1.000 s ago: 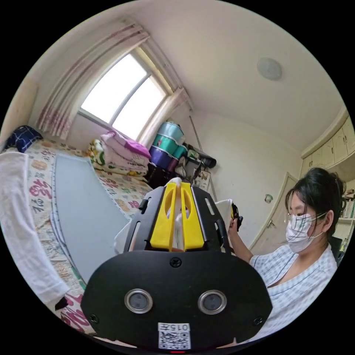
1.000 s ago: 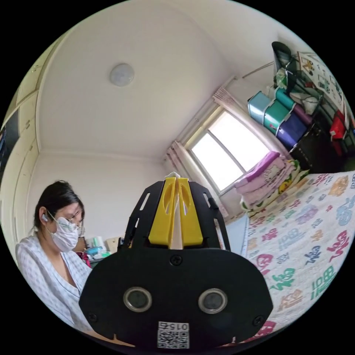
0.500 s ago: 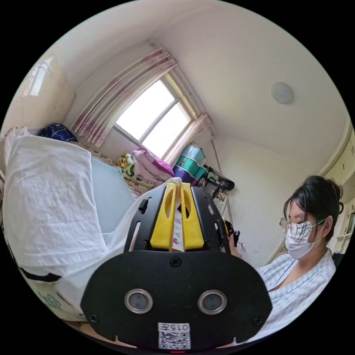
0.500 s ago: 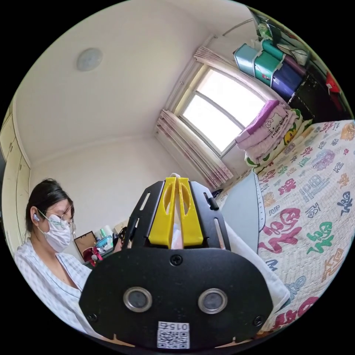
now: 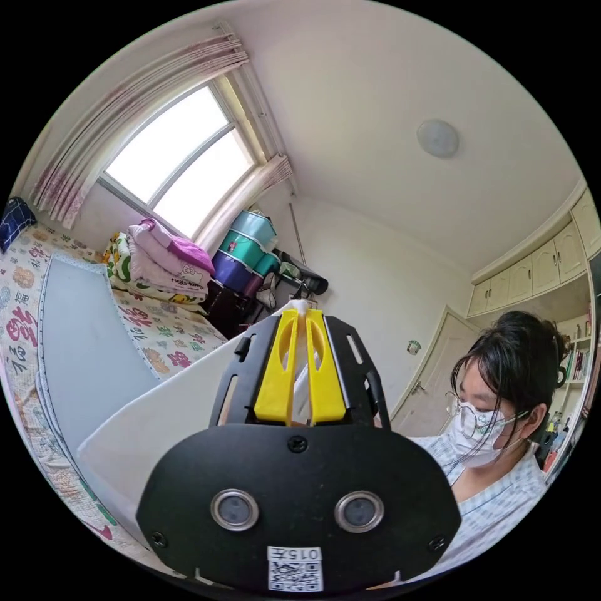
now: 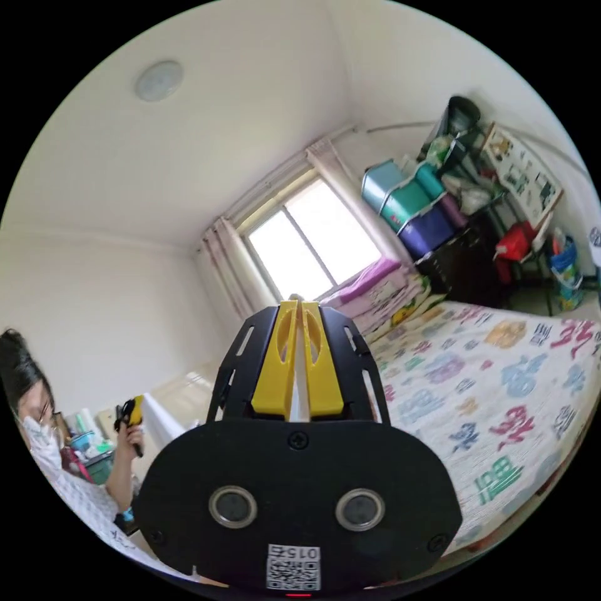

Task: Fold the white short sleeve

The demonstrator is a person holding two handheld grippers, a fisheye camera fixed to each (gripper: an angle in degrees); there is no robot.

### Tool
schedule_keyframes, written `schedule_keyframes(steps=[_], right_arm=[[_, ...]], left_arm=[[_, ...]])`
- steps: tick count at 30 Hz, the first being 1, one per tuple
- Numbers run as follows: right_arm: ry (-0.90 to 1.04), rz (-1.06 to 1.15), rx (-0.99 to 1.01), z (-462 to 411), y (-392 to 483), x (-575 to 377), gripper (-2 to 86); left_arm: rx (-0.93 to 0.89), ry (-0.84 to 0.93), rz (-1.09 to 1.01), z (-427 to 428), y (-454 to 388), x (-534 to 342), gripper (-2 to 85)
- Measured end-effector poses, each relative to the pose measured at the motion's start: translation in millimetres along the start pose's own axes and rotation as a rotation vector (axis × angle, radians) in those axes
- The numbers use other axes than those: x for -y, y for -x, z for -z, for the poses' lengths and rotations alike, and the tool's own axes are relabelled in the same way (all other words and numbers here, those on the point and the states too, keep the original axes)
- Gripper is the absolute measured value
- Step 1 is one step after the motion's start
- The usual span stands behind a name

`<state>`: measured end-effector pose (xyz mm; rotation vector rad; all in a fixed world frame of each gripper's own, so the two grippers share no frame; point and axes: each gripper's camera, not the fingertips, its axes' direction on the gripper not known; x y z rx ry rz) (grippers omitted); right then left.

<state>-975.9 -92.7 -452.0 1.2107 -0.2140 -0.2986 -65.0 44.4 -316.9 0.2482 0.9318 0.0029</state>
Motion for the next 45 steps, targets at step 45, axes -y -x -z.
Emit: schedule_keyframes(steps=[45], right_arm=[[0.751, -0.016, 0.002, 73, -65, -564, 0.1]], left_arm=[[0.262, 0.338, 0.012, -45, 11, -259, -0.3]])
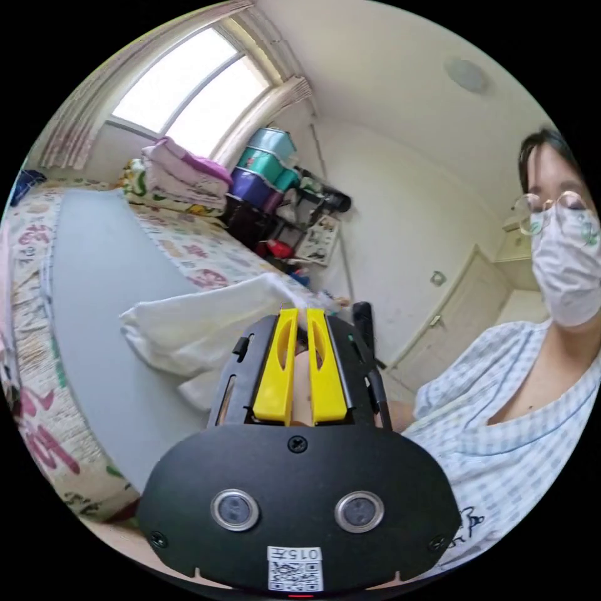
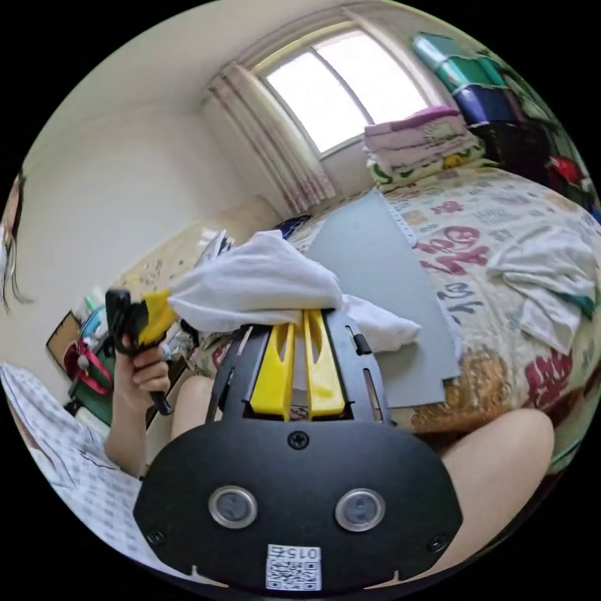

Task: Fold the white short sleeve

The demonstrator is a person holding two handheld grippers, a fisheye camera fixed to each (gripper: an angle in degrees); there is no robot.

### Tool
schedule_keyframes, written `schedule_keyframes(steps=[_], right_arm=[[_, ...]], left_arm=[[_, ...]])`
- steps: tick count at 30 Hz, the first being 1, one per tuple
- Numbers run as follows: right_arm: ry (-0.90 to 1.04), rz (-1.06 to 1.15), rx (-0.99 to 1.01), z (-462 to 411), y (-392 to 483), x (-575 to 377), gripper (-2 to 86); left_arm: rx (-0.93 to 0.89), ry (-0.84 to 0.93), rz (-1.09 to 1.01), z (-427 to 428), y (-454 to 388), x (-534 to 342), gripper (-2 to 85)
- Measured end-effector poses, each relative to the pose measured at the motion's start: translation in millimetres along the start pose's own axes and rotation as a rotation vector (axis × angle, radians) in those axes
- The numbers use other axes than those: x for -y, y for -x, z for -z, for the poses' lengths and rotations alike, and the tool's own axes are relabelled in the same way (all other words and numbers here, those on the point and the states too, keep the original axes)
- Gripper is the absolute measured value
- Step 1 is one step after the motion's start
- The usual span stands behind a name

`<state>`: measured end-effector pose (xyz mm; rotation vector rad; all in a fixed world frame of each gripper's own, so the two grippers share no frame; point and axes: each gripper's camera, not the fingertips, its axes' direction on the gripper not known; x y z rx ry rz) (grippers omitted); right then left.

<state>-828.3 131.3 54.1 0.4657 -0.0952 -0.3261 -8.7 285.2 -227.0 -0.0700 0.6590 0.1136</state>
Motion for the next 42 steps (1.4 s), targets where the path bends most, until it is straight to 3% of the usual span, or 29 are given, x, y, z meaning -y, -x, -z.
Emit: schedule_keyframes(steps=[8, 14, 20, 25, 27, 35, 42], right_arm=[[-0.007, -0.225, -0.203, 41, -98, 2, -0.1], [0.004, -0.153, -0.330, 71, -111, -6, 0.3], [-0.026, -0.157, -0.324, 103, -125, -14, 0.8], [0.022, 0.066, -0.461, 108, -96, -17, 3.6], [-0.007, 0.103, -0.520, 129, -95, -12, 4.1], [-0.140, 0.141, -0.423, 181, -75, -6, 0.0], [-0.314, 0.141, -0.275, 244, -51, 13, -0.8]], left_arm=[[0.170, 0.191, 0.063, -44, 25, -17, 0.8], [0.185, 0.275, 0.094, -90, 37, -13, 6.2], [0.210, 0.163, 0.296, -130, 62, -11, 11.5], [0.212, 0.181, 0.363, -165, 72, -11, 7.2], [0.186, 0.100, 0.345, -150, 64, -9, 2.4], [0.029, -0.246, 0.237, -37, 21, 17, 0.3], [0.168, -0.461, 0.067, 96, -22, 27, 0.2]])
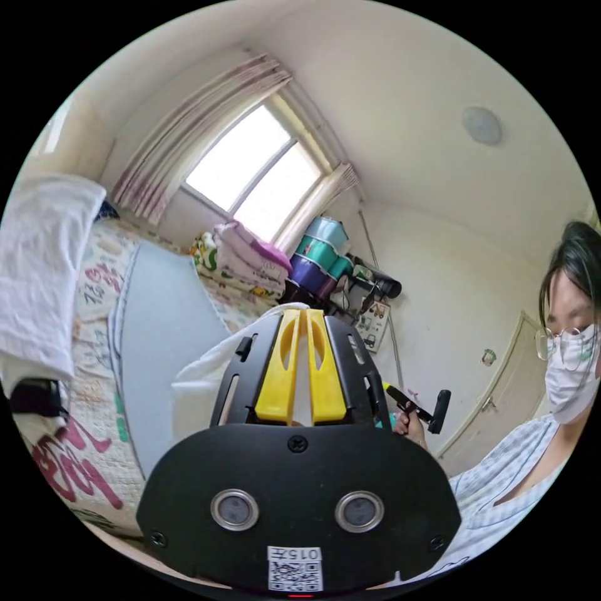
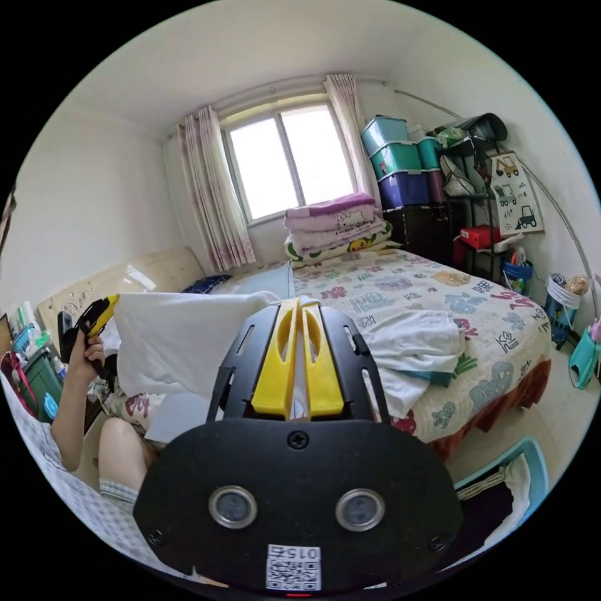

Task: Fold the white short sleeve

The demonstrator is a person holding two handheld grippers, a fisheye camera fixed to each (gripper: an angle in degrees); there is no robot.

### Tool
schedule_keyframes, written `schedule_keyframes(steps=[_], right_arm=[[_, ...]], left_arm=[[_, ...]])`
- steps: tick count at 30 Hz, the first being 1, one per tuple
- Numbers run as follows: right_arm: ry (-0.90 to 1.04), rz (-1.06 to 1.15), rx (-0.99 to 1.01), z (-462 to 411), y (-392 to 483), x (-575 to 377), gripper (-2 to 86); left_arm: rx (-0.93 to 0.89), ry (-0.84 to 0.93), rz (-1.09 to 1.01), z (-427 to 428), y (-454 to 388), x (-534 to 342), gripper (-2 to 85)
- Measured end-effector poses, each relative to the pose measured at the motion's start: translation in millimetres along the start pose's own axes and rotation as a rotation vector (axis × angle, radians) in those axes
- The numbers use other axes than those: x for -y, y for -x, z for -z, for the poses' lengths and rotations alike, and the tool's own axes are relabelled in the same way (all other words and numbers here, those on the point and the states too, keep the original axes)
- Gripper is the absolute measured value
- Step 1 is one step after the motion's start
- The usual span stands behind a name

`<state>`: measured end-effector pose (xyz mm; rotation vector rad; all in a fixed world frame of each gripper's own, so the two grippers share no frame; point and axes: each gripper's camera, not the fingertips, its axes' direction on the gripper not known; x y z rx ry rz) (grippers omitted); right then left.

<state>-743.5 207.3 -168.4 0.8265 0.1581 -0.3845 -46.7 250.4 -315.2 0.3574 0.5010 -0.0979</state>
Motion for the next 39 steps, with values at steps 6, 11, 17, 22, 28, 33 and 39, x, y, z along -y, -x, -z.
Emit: schedule_keyframes(steps=[6, 11, 17, 22, 28, 33, 39], right_arm=[[-0.007, 0.015, 0.166, 14, 15, 20, -0.7], [-0.027, 0.052, 0.227, 17, 35, 42, -0.7], [-0.112, 0.197, 0.308, 35, 89, 71, -0.5], [-0.117, 0.278, 0.180, 27, 108, 67, -0.5], [0.120, 0.124, 0.050, -33, 13, 30, -0.6], [0.379, 0.042, -0.013, -146, -35, -15, 0.4], [0.510, 0.234, -0.297, -192, -32, -79, 7.1]], left_arm=[[0.122, -0.018, -0.043, 44, 6, 11, 0.0], [0.284, -0.015, -0.045, 53, 18, 13, -0.1], [0.307, 0.106, 0.038, 46, 47, -12, -0.1], [0.142, 0.027, 0.091, 62, 35, -12, -0.2], [-0.008, 0.045, -0.070, 69, -13, 29, -0.1], [0.132, 0.211, -0.077, 5, 1, 30, 0.6], [0.284, 0.444, -0.096, -44, 45, -4, 5.6]])
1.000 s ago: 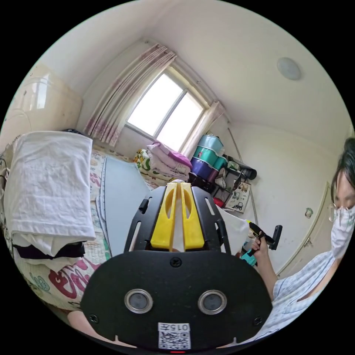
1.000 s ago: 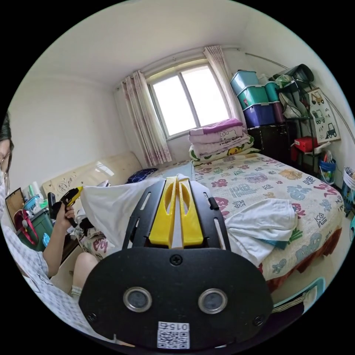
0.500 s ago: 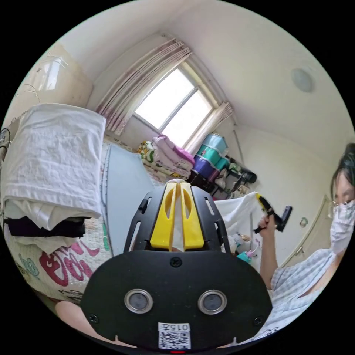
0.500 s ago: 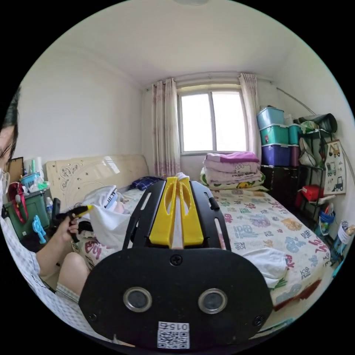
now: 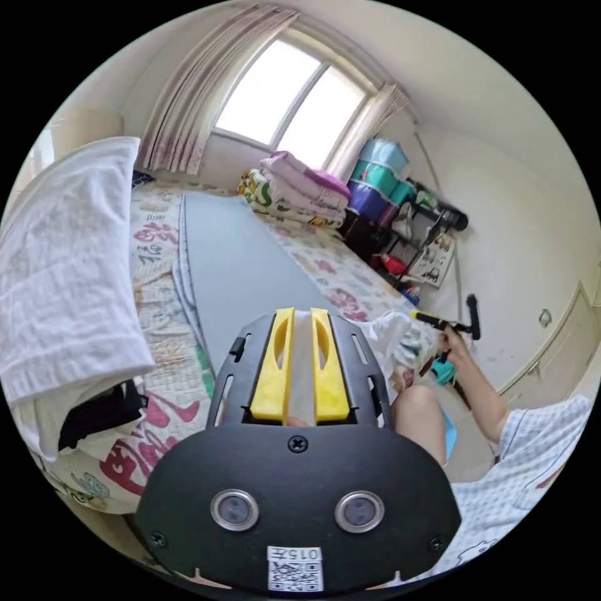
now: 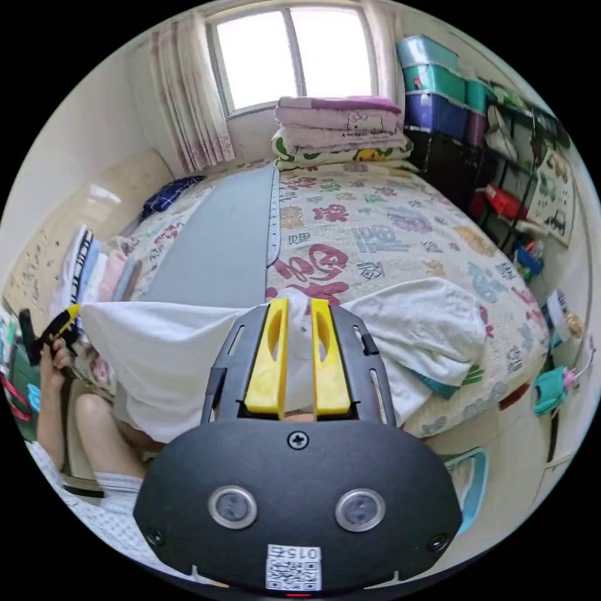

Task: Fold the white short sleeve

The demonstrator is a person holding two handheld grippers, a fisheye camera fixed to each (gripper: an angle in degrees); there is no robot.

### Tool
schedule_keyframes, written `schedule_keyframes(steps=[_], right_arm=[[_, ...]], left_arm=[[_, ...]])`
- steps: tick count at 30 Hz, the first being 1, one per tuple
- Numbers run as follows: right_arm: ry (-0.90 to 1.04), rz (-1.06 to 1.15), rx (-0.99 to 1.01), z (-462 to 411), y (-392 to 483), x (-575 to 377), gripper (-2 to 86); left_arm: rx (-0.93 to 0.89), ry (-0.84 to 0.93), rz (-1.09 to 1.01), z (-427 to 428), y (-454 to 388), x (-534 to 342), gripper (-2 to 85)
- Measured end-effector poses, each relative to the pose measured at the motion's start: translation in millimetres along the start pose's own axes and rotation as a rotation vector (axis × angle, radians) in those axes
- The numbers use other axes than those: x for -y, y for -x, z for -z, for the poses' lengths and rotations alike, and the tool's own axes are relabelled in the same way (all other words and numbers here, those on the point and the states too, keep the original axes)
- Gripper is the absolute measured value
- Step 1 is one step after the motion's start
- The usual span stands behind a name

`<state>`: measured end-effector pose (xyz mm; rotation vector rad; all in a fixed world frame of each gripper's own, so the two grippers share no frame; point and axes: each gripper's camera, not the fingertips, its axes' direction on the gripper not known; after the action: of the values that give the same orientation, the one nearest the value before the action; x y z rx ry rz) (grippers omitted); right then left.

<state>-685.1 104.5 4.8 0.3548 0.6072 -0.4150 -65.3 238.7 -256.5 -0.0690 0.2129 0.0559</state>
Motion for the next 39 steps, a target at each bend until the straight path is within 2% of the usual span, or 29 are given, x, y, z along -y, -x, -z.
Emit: schedule_keyframes(steps=[2, 4, 6, 8, 12, 16, 20, 25, 30, 32, 35, 39], right_arm=[[-0.001, 0.069, -0.070, 2, 6, -18, 8.1], [-0.030, 0.129, 0.066, 10, 14, -39, 7.5], [-0.038, 0.309, 0.443, 17, 46, -71, 5.5], [-0.005, 0.378, 0.612, 10, 81, -92, 5.4], [0.053, 0.448, 0.763, -17, 151, -134, 7.6], [0.138, 0.568, 0.715, -39, 185, -155, 9.4], [0.241, 0.650, 0.521, -71, 192, -161, 9.0], [0.280, 0.547, 0.576, -84, 157, -133, 0.8], [0.192, 0.231, 0.941, -78, 58, -73, -0.7], [0.160, 0.118, 0.961, -92, 21, -52, -0.8], [0.217, -0.069, 0.915, -136, -26, -24, -0.7], [0.201, -0.156, 0.972, -163, -48, 3, -0.4]], left_arm=[[0.027, 0.000, -0.085, 11, -2, -8, 6.2], [0.028, 0.063, -0.182, 15, -5, -14, 6.4], [0.001, 0.220, -0.278, 4, -11, -21, 6.5], [-0.016, 0.313, -0.352, -12, -19, -25, 6.7], [-0.077, 0.430, -0.523, -52, -44, -26, 7.8], [-0.110, 0.474, -0.515, -76, -42, -14, 8.7], [-0.072, 0.512, -0.504, -97, -43, -2, 8.1], [-0.108, 0.520, -0.400, -110, -37, 14, 6.5], [-0.097, 0.471, -0.431, -100, -51, 25, 6.8], [-0.117, 0.460, -0.418, -97, -52, 29, 7.3], [-0.098, 0.417, -0.374, -97, -52, 36, 8.3], [-0.108, 0.399, -0.448, -105, -75, 46, 9.8]])
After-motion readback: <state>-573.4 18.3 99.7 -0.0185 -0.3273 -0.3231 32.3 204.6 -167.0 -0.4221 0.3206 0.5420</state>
